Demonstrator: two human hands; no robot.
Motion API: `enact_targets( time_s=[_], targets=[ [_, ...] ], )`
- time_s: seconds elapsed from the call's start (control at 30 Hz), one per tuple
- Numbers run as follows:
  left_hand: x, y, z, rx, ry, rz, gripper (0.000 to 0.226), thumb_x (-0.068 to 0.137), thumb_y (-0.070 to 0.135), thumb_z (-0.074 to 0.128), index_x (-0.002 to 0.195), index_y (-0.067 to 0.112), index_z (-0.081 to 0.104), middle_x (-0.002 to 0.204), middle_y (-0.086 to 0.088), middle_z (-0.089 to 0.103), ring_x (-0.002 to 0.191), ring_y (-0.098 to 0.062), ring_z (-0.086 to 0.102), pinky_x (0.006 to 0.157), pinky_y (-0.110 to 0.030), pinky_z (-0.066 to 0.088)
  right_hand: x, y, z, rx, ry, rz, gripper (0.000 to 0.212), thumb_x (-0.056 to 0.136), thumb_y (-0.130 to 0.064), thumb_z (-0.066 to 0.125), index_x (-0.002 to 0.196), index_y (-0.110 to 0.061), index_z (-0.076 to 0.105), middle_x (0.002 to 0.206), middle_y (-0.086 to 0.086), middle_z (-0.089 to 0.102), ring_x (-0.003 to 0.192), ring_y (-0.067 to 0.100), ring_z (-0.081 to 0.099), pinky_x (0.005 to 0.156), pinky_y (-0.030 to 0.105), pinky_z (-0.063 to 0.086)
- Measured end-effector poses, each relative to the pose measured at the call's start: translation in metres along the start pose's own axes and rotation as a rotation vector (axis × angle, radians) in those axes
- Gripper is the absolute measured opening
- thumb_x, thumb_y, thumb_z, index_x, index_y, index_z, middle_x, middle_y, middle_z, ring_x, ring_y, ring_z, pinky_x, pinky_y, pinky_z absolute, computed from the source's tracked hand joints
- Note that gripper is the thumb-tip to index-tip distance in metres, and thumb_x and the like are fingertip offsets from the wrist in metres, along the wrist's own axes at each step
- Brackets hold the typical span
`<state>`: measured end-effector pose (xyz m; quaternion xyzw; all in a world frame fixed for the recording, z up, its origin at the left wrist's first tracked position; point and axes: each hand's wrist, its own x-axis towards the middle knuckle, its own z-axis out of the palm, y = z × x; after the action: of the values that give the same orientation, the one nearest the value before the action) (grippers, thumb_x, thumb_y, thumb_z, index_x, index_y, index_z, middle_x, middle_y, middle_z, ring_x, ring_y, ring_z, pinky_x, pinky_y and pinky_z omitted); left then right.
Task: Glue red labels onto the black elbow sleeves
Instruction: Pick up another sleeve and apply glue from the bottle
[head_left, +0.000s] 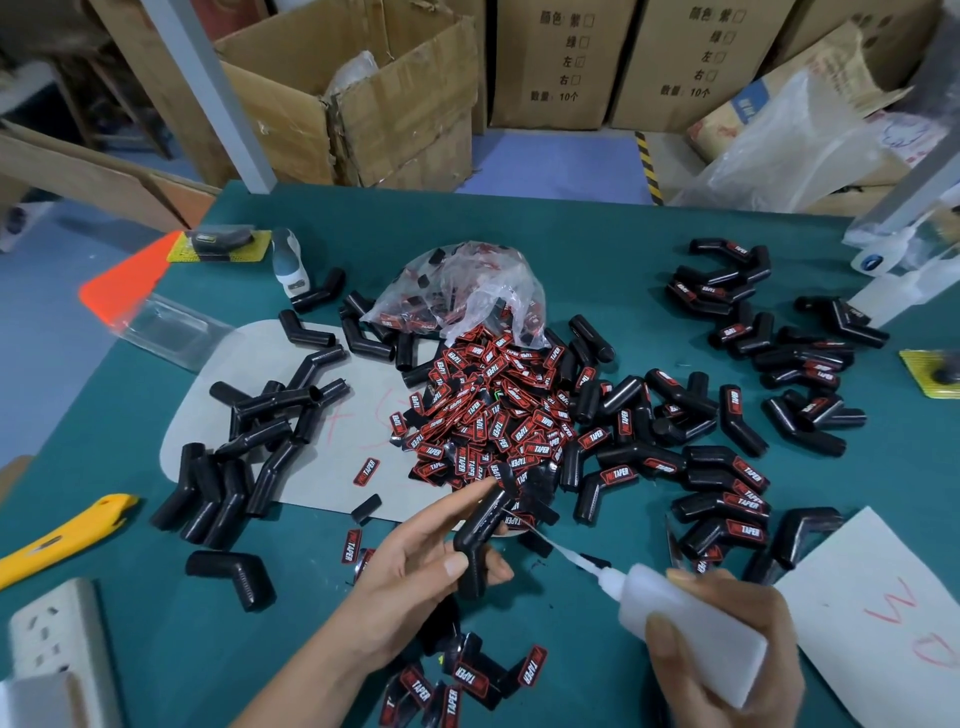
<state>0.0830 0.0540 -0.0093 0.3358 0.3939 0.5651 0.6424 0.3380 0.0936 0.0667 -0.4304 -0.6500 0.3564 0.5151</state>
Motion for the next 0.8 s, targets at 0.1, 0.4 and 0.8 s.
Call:
enact_targets(
  time_s=[0.1, 0.4, 0.8],
  targets=[
    [-0.0003, -0.0013, -0.0006, 0.02, 0.007, -0.006, 0.067, 0.101, 0.027, 0.072, 0.16, 0.017, 0.042, 0.123, -0.025, 0.068, 0.108, -0.035, 0.068, 0.106, -0.049, 0.05, 0.0, -0.0019, 0.0019, -0.024, -0.045, 0.021, 0.027, 0.091, -0.063, 0.07, 0.111, -0.044, 0.066, 0.084, -0.016, 0.065, 0.056, 0.005, 0.054, 0.047, 0.018, 0.04],
    [-0.0011, 0.0005, 0.0013, 0.0, 0.005, -0.007, 0.067, 0.1, 0.027, 0.073, 0.159, 0.017, 0.044, 0.116, -0.025, 0.069, 0.107, -0.034, 0.069, 0.102, -0.043, 0.052, -0.0007, -0.0056, 0.0034, -0.052, -0.038, 0.012, 0.025, 0.088, -0.06, 0.071, 0.109, -0.047, 0.067, 0.08, -0.014, 0.064, 0.055, 0.007, 0.053, 0.046, 0.022, 0.04],
    [-0.0023, 0.0032, -0.0007, -0.011, -0.004, -0.024, 0.065, 0.101, 0.027, 0.072, 0.159, 0.019, 0.044, 0.108, -0.021, 0.073, 0.108, -0.034, 0.07, 0.103, -0.043, 0.053, 0.0031, -0.008, 0.0032, -0.011, -0.044, 0.006, 0.025, 0.091, -0.063, 0.068, 0.109, -0.045, 0.066, 0.081, -0.015, 0.065, 0.055, 0.005, 0.054, 0.045, 0.021, 0.041]
  ],
)
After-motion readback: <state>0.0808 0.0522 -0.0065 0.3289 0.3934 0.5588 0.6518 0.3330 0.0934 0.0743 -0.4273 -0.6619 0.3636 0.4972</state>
